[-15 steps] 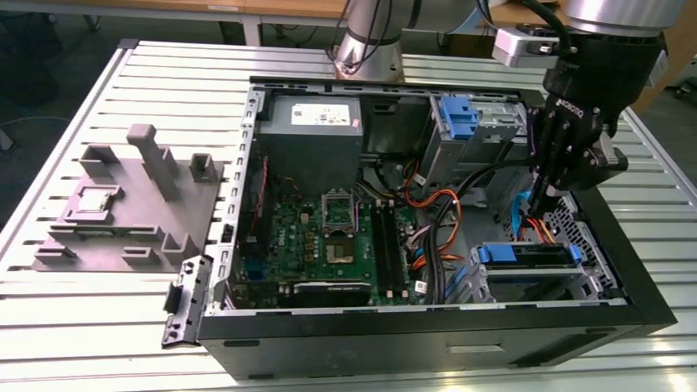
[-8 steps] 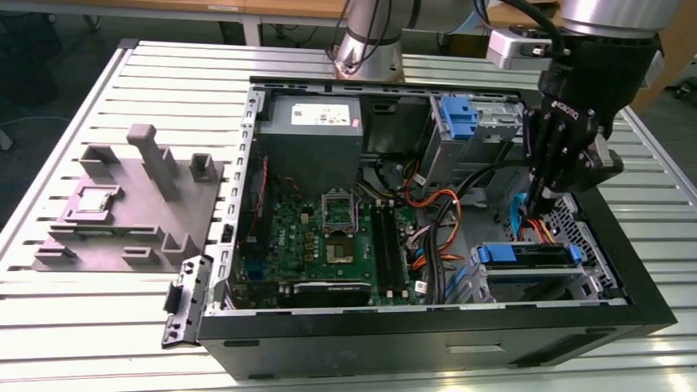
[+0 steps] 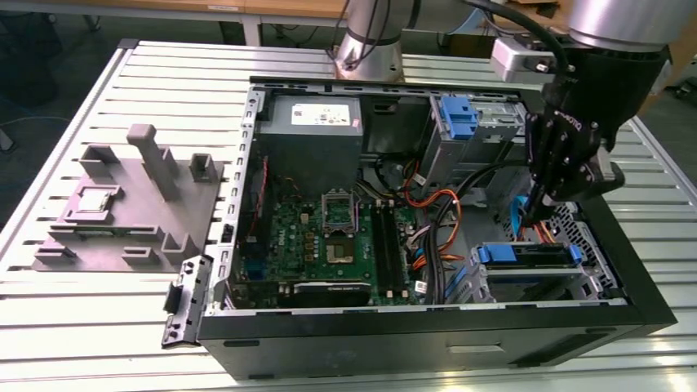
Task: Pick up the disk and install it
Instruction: 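Insert the second disk wire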
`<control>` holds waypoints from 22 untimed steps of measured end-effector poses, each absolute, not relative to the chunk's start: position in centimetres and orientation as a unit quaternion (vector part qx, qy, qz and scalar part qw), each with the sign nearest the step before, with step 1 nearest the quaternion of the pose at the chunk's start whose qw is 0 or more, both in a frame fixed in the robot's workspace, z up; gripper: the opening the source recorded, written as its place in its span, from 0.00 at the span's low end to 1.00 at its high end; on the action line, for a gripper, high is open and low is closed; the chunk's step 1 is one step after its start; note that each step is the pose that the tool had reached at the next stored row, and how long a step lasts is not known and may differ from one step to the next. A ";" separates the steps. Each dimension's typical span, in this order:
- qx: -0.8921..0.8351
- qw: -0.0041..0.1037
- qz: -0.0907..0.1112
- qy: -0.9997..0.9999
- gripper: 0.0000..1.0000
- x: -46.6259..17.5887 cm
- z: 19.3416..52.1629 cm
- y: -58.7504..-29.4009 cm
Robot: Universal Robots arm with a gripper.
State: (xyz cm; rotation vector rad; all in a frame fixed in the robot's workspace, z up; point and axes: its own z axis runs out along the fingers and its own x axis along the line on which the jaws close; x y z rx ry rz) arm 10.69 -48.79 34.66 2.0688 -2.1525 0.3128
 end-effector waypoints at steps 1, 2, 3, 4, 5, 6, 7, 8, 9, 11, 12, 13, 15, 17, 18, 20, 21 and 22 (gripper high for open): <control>0.688 0.065 0.099 -0.716 0.16 10.7 34.7 -48.9; 0.688 0.060 0.094 -0.717 0.16 10.7 34.6 -49.1; 0.689 0.055 0.090 -0.717 0.16 10.7 34.6 -49.2; 0.689 0.051 0.086 -0.718 0.16 10.7 34.6 -49.4; 0.689 0.050 0.085 -0.718 0.16 10.7 34.6 -49.6; 0.689 0.049 0.085 -0.718 0.16 10.7 34.6 -49.9; 0.689 0.049 0.085 -0.718 0.16 10.7 34.6 -50.1; 0.689 0.048 0.085 -0.718 0.16 10.7 34.6 -50.4; 0.689 0.048 0.086 -0.718 0.16 10.7 34.6 -50.6; 0.689 0.047 0.086 -0.718 0.16 10.6 34.6 -50.8; 0.689 0.047 0.086 -0.718 0.16 10.6 34.6 -50.8; 0.689 0.047 0.087 -0.718 0.16 10.6 34.6 -50.8; 0.689 0.047 0.087 -0.718 0.16 10.6 34.6 -50.8; 0.689 0.047 0.087 -0.718 0.16 10.6 34.6 -50.8; 0.689 0.047 0.087 -0.718 0.16 10.6 34.6 -50.8; 0.689 0.047 0.087 -0.718 0.16 10.6 34.6 -50.8; 0.689 0.047 0.087 -0.718 0.16 10.6 34.6 -50.8; 0.689 0.047 0.087 -0.718 0.16 10.6 34.6 -50.8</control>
